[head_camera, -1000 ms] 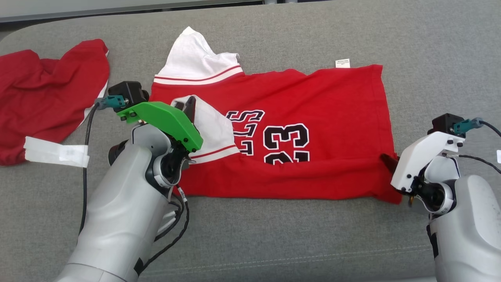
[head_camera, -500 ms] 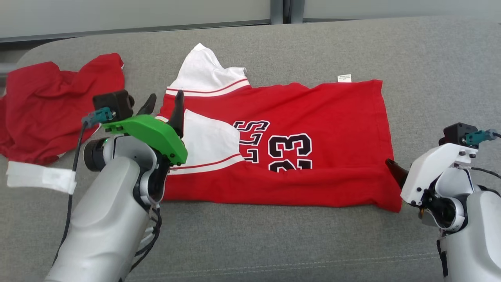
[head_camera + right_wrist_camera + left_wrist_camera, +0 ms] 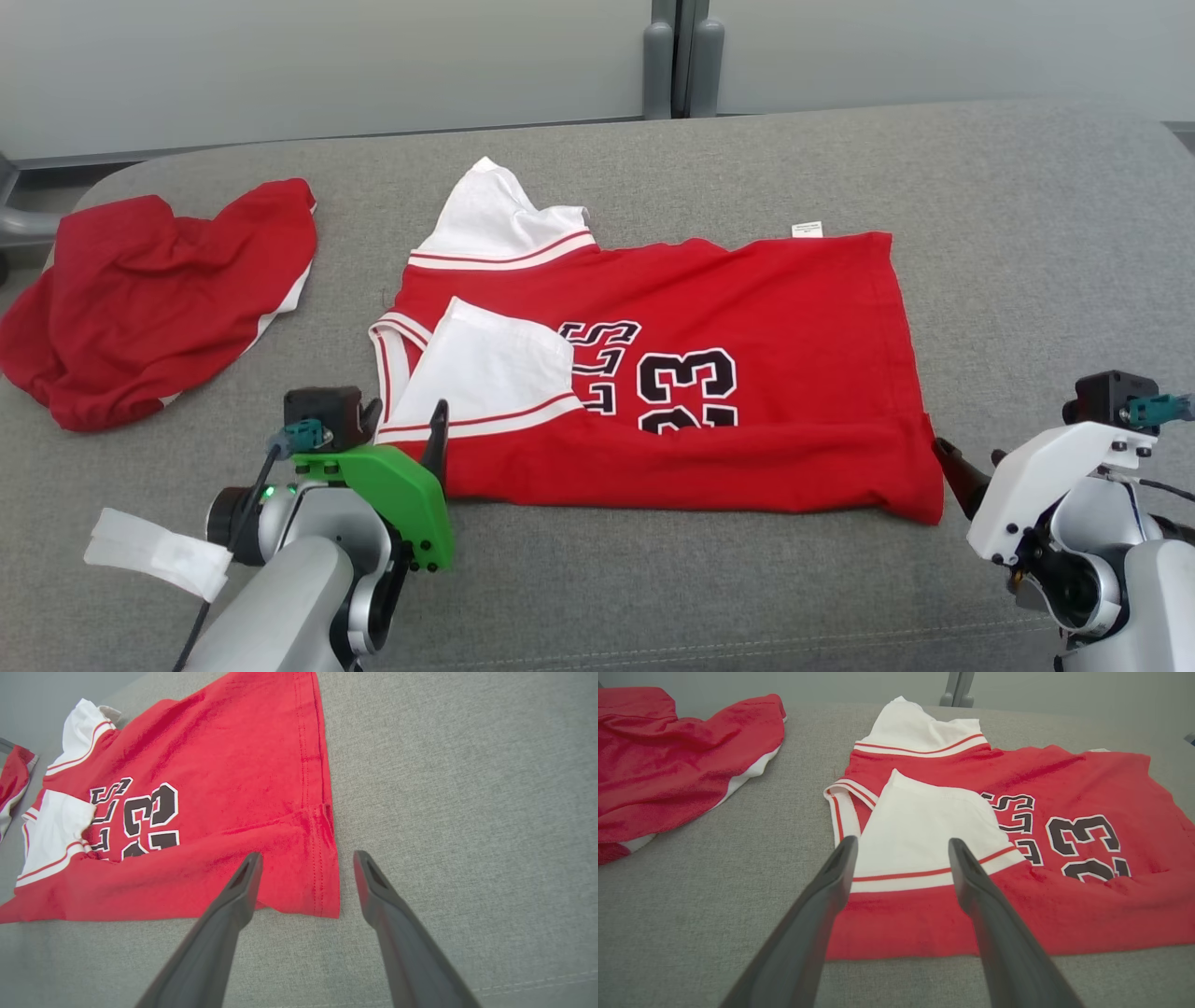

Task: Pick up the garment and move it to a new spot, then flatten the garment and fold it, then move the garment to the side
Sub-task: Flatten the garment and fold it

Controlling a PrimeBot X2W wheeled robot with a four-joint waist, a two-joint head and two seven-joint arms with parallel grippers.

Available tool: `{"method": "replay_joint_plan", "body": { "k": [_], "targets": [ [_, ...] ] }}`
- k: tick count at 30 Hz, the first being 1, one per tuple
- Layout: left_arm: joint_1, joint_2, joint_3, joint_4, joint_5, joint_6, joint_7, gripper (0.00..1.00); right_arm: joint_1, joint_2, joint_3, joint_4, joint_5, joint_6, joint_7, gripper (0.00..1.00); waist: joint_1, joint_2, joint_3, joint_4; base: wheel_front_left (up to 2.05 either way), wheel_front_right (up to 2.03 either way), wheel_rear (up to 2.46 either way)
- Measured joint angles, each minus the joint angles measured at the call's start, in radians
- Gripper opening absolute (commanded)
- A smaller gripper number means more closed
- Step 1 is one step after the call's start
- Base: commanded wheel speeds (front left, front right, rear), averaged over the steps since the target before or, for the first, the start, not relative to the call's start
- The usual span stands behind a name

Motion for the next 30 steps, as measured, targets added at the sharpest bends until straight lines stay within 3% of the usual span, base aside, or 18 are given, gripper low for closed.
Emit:
{"method": "replay_joint_plan", "body": {
  "k": [9,19,24,25,28,30],
  "targets": [
    [0.019,0.016,-0.041,0.042,0.012,0.04,0.092,1.0,0.015,0.0,0.007,0.112,-0.022,0.0,-0.052,1.0,0.0,0.0,0.009,-0.003,0.0,0.0,0.0],
    [-0.042,0.014,-0.08,0.126,0.04,0.06,0.161,1.0,-0.075,0.0,0.039,0.266,-0.024,0.0,-0.108,1.0,0.0,0.0,0.059,-0.005,0.0,0.0,0.0],
    [-0.049,0.0,-0.082,0.142,0.031,0.061,0.187,1.0,-0.102,0.0,0.06,0.308,-0.03,0.0,-0.105,1.0,0.0,0.0,0.069,0.002,0.0,0.0,0.0],
    [-0.049,-0.001,-0.083,0.144,0.031,0.066,0.196,1.0,-0.104,0.0,0.063,0.312,-0.032,0.0,-0.1,0.95,0.0,0.0,0.07,0.004,0.0,0.0,0.0],
    [-0.049,-0.001,-0.085,0.146,0.022,0.071,0.219,1.0,-0.104,0.0,0.063,0.312,-0.04,0.0,-0.094,0.98,0.0,0.0,0.072,0.008,0.0,0.0,0.0],
    [-0.049,-0.001,-0.083,0.142,0.017,0.073,0.222,1.0,-0.103,0.0,0.061,0.306,-0.044,0.0,-0.086,0.93,0.0,0.0,0.074,0.009,0.0,0.0,0.0]
  ]
}}
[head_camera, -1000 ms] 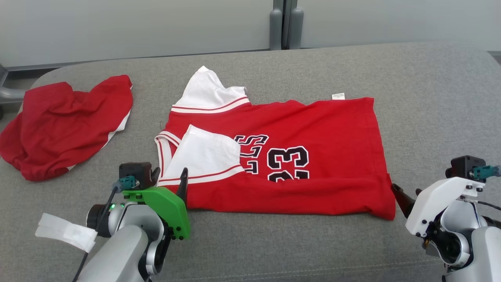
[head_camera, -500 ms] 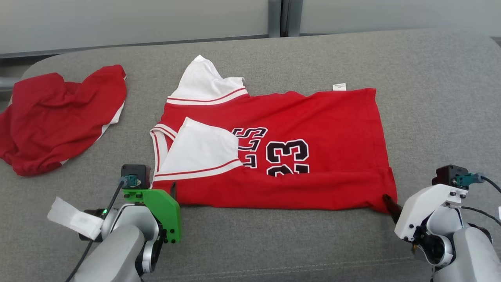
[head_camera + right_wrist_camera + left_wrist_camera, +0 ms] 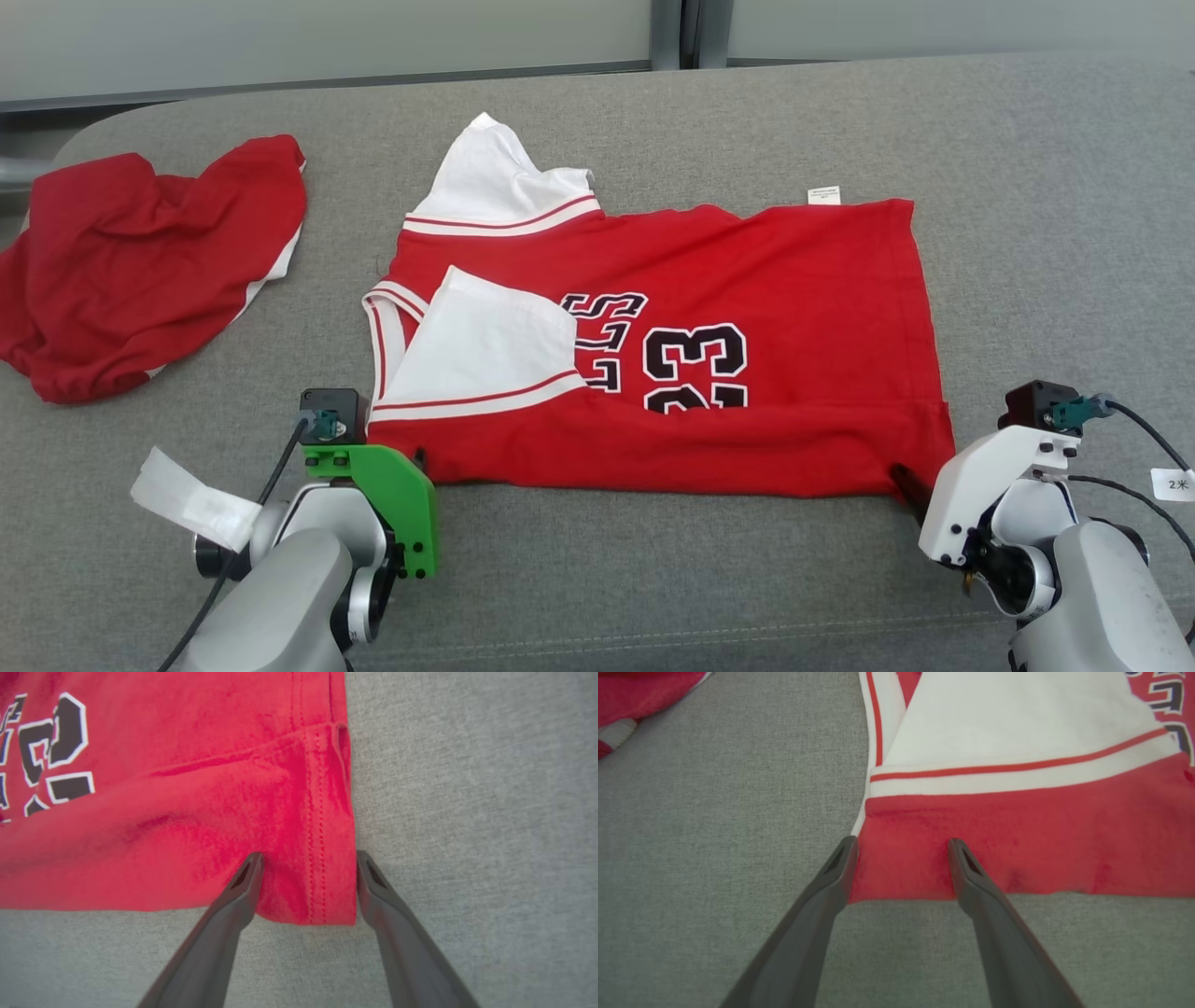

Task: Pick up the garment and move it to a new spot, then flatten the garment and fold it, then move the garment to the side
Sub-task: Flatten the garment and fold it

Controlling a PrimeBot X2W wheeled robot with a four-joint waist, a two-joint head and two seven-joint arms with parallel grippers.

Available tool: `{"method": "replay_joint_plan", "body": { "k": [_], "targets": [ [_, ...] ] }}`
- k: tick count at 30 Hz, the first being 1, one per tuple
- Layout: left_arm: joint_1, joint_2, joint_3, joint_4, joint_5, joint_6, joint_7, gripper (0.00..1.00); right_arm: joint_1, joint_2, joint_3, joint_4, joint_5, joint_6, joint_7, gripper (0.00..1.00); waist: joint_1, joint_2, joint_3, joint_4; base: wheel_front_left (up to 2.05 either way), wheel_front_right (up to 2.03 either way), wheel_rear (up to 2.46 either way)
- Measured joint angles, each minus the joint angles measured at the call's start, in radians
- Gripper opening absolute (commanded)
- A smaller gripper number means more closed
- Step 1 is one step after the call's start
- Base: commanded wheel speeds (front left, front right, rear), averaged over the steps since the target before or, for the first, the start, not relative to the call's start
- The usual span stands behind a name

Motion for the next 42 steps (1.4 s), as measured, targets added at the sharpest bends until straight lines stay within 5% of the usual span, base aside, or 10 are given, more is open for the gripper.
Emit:
{"method": "replay_joint_plan", "body": {
  "k": [2,3,4,8,11,32,42],
  "targets": [
    [0.0,0.002,0.0,-0.001,-0.002,0.005,0.011,0.94,0.002,0.0,-0.005,-0.004,-0.01,0.0,0.011,0.65,0.0,0.0,0.001,-0.001,0.0,0.0,0.0],
    [0.0,0.003,0.0,-0.001,-0.004,0.006,0.013,0.79,0.004,0.0,-0.006,-0.008,-0.013,0.0,0.016,0.58,0.0,0.0,0.002,-0.002,0.0,0.0,0.0],
    [0.0,0.005,0.0,0.0,-0.004,0.008,0.02,0.5,0.006,0.0,-0.007,-0.011,-0.013,0.0,0.021,0.43,0.0,0.0,0.002,-0.003,0.0,0.0,0.0],
    [0.001,0.012,-0.006,0.013,-0.006,0.016,0.045,0.37,0.009,-0.001,-0.005,-0.019,-0.016,0.0,0.035,0.33,0.0,0.0,0.008,-0.009,0.0,0.0,0.0],
    [-0.001,0.017,-0.009,0.027,-0.006,0.018,0.054,0.0,0.009,0.0,-0.001,-0.024,-0.016,0.0,0.044,0.05,-0.0001,0.0,0.015,-0.012,0.0,0.0,0.0],
    [0.073,0.042,0.018,-0.058,-0.091,0.011,0.118,0.0,0.077,0.001,-0.034,-0.131,-0.043,0.0,0.138,0.0,0.0,0.0,-0.025,0.009,0.0,0.0,0.0],
    [0.217,0.102,0.025,-0.241,-0.121,0.077,0.141,0.0,0.162,0.001,-0.072,-0.241,-0.062,0.0,0.207,0.0,-0.0001,0.0,-0.085,0.025,0.0,0.0,0.0]
  ]
}}
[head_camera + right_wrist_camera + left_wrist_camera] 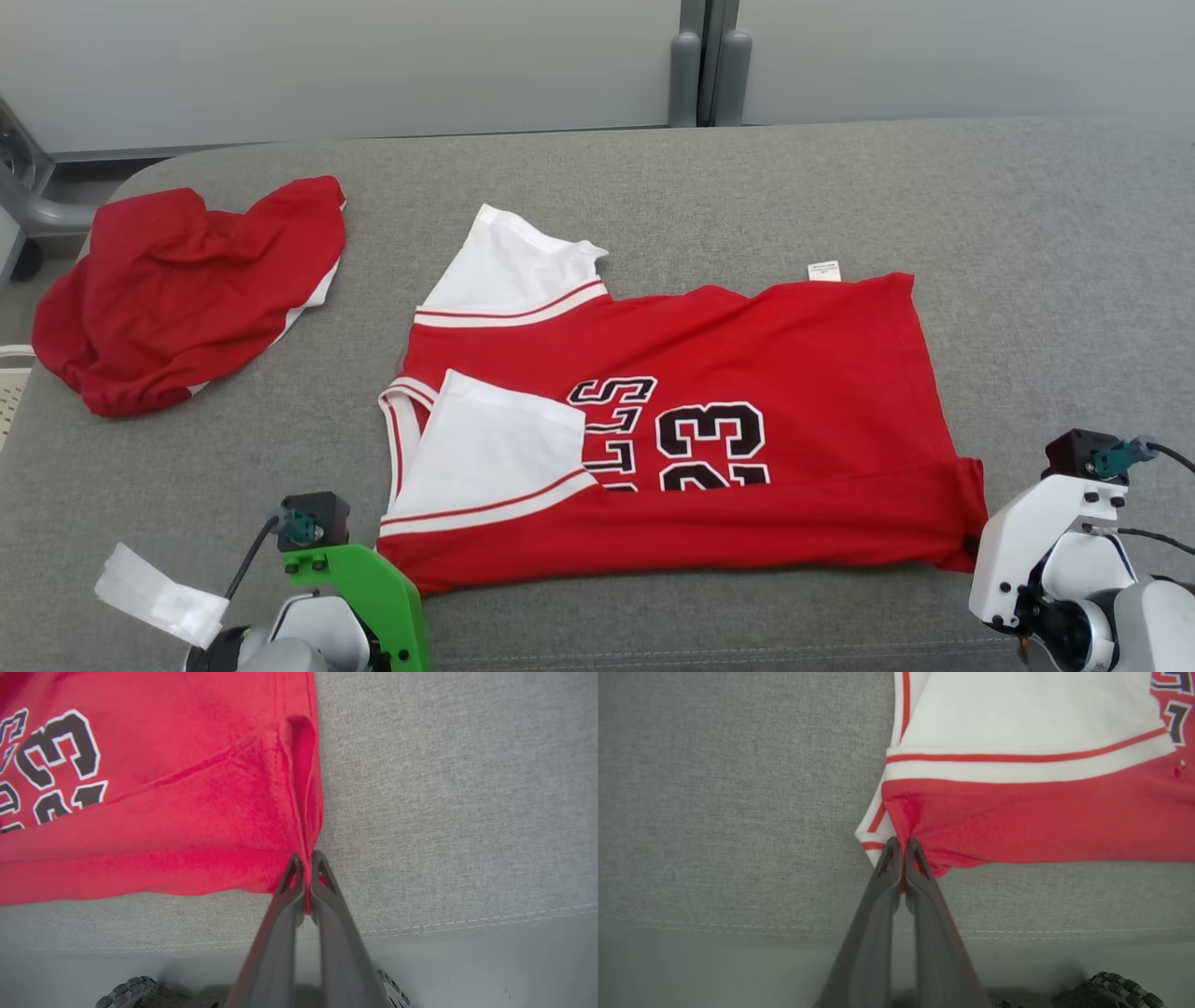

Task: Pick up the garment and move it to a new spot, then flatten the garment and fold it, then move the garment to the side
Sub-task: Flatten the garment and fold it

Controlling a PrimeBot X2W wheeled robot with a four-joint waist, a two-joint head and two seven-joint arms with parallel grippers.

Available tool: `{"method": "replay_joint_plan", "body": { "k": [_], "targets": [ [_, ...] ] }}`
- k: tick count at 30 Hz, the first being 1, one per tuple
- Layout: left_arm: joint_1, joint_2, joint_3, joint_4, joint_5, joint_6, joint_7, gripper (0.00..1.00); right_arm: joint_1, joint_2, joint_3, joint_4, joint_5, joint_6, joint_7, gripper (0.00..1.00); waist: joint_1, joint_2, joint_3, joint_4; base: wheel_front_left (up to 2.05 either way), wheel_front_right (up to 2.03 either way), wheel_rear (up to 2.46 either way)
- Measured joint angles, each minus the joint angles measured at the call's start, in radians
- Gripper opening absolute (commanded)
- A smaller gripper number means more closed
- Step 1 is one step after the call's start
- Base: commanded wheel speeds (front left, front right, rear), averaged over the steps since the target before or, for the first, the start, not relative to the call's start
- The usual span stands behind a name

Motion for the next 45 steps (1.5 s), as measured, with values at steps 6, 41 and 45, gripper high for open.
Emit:
{"method": "replay_joint_plan", "body": {
  "k": [6,41,45],
  "targets": [
    [0.063,0.013,-0.007,-0.063,-0.008,0.027,0.002,0.0,0.032,0.0,-0.011,-0.006,-0.021,0.0,0.02,0.0,0.0,0.0,-0.015,0.011,0.0,0.0,0.0],
    [0.179,-0.078,0.31,-0.122,0.144,-0.178,-0.641,1.0,0.054,-0.004,0.266,0.068,0.109,0.0,-0.813,1.0,0.0,0.0,-0.154,0.016,0.0,0.0,0.0],
    [0.205,-0.065,0.324,-0.122,0.161,-0.208,-0.642,1.0,0.059,-0.006,0.282,0.098,0.09,0.0,-0.864,1.0,0.0,0.0,-0.169,0.029,0.0,0.0,0.0]
  ]
}}
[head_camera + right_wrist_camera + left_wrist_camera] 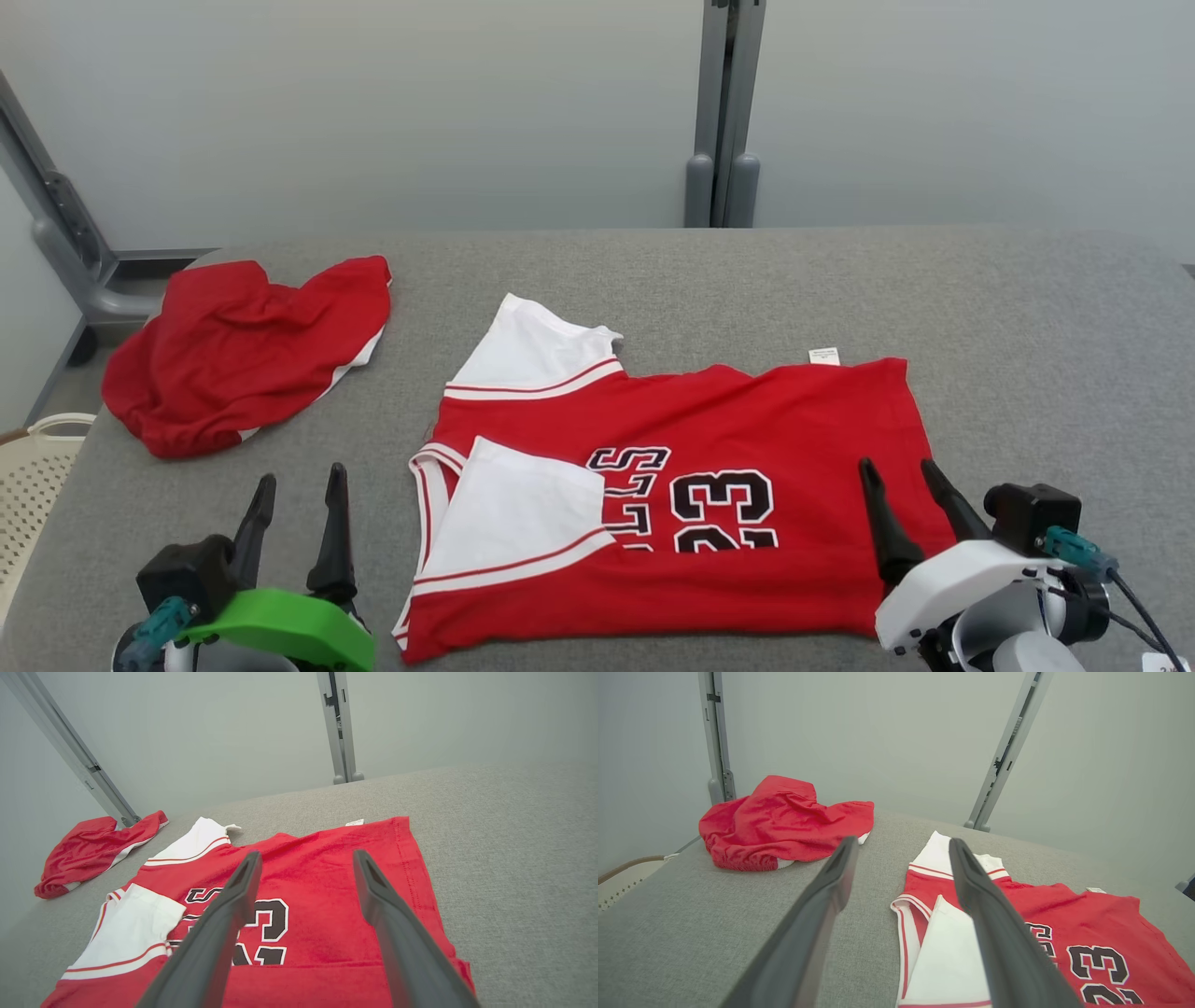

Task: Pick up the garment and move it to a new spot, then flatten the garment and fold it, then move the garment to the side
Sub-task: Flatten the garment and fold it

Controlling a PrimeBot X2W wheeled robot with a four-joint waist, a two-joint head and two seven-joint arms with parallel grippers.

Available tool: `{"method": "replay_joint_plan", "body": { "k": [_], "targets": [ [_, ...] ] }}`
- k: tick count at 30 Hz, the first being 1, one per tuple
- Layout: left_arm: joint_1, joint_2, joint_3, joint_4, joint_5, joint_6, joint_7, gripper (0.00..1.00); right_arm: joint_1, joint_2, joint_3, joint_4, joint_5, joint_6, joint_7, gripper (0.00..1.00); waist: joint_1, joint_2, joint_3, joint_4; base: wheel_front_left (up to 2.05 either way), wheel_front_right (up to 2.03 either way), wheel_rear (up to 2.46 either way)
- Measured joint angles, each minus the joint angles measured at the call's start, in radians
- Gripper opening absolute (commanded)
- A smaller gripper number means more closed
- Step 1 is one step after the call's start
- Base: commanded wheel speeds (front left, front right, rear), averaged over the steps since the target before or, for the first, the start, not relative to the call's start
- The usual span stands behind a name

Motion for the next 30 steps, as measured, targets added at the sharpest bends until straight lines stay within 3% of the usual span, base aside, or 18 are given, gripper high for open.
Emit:
{"method": "replay_joint_plan", "body": {
  "k": [9,30],
  "targets": [
    [0.035,0.031,-0.026,0.013,0.019,-0.021,0.008,1.0,0.016,0.002,-0.006,0.077,-0.015,0.0,-0.062,1.0,0.0,0.0,-0.019,0.031,0.0,0.0,0.0],
    [0.05,0.016,-0.022,0.029,-0.008,-0.035,0.008,1.0,0.004,0.005,-0.016,0.146,-0.003,0.0,-0.074,1.0,0.0,0.0,-0.005,0.025,0.0,0.0,0.0]
  ]
}}
